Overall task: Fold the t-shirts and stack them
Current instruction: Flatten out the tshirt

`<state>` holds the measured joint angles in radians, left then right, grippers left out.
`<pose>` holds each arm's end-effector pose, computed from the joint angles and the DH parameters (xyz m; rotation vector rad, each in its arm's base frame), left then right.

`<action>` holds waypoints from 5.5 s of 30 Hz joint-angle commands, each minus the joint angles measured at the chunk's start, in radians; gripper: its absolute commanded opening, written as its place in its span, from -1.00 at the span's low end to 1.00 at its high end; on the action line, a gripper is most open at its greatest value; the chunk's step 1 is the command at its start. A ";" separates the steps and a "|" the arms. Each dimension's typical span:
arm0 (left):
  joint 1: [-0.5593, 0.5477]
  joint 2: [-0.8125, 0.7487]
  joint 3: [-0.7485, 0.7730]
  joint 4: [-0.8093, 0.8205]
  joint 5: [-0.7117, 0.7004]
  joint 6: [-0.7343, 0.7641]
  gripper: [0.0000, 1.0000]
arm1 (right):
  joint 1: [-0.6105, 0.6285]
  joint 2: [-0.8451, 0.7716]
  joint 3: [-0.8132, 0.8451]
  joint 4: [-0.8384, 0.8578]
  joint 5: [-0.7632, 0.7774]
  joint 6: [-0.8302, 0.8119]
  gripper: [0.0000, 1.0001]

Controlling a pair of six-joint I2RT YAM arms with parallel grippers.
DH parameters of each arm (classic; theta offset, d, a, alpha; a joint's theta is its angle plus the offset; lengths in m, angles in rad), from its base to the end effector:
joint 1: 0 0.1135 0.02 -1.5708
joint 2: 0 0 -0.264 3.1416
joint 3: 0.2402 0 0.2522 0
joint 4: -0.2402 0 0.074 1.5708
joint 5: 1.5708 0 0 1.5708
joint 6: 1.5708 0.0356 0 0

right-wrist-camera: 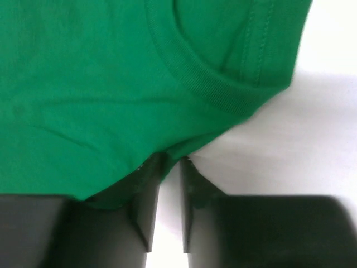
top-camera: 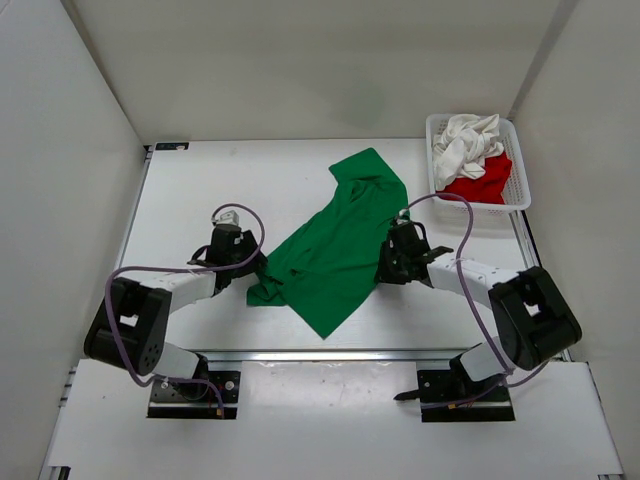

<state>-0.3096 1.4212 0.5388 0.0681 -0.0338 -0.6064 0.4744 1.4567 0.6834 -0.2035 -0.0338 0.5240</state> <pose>0.2459 -0.0774 0.1438 -0.3740 2.3917 -0.3886 0.2383 0.1237 0.1568 0.0511 2.6038 0.4202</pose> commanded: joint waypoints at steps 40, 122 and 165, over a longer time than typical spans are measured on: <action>-0.078 -0.496 0.080 -0.414 -0.140 -0.022 0.05 | -0.433 0.045 0.130 0.128 -0.080 0.105 -0.99; -0.361 -0.023 0.180 -0.290 -0.213 0.026 -1.00 | -0.358 -0.151 -0.179 0.256 -0.177 0.145 -0.99; 0.455 0.298 0.363 -0.128 0.107 -0.063 0.14 | -0.310 -0.171 -0.199 0.271 -0.225 0.134 -1.00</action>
<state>0.1699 1.7088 0.8833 -0.0776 0.0418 -0.6651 0.1631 1.3090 0.4843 0.0372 -0.2535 0.6685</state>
